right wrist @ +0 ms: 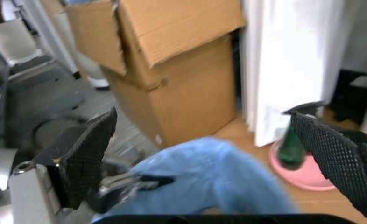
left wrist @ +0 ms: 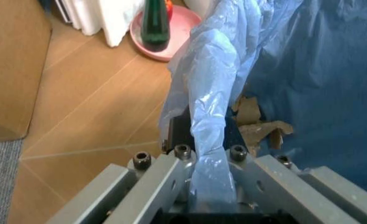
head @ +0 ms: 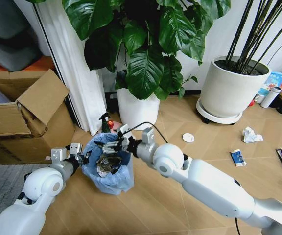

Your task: Pick up the trash bin and place the garbage on the floor into it.

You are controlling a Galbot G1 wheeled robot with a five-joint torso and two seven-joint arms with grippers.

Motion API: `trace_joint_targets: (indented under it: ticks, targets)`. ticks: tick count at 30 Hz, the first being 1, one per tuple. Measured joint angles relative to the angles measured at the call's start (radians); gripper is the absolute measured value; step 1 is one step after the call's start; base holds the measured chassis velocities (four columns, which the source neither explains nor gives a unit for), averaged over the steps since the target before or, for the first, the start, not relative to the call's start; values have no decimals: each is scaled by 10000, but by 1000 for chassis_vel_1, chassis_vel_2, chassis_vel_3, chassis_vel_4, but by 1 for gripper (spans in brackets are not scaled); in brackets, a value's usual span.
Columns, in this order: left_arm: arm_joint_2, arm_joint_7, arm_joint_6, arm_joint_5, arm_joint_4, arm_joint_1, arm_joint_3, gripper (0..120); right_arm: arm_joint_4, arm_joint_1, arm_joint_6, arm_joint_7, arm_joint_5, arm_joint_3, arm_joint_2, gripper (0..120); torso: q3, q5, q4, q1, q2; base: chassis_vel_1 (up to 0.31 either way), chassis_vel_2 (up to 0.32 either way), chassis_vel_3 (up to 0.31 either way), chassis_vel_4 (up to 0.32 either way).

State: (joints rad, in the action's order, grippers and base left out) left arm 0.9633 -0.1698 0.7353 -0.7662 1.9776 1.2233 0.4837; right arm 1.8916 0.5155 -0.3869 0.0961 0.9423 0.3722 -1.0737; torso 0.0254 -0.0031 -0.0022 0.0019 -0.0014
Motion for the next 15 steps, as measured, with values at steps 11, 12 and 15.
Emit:
trace_joint_targets:
  ticks: [11,12,15]
  targets:
    - [-44,108,0,3,70,97,204,0,-1475,849,-361,493,-420,-1948,505,100,0,3,1,-1,0,0,0,0,0]
    - [-50,108,0,1,108,98,206,0,-1741,1087,-442,494,-516,-2180,598,100,0,2,1,0,0,0,0,0,0]
    - [-55,108,-1,-2,167,110,207,0,-2215,1564,-499,356,-745,-2555,733,100,0,3,0,-1,0,0,0,0,0]
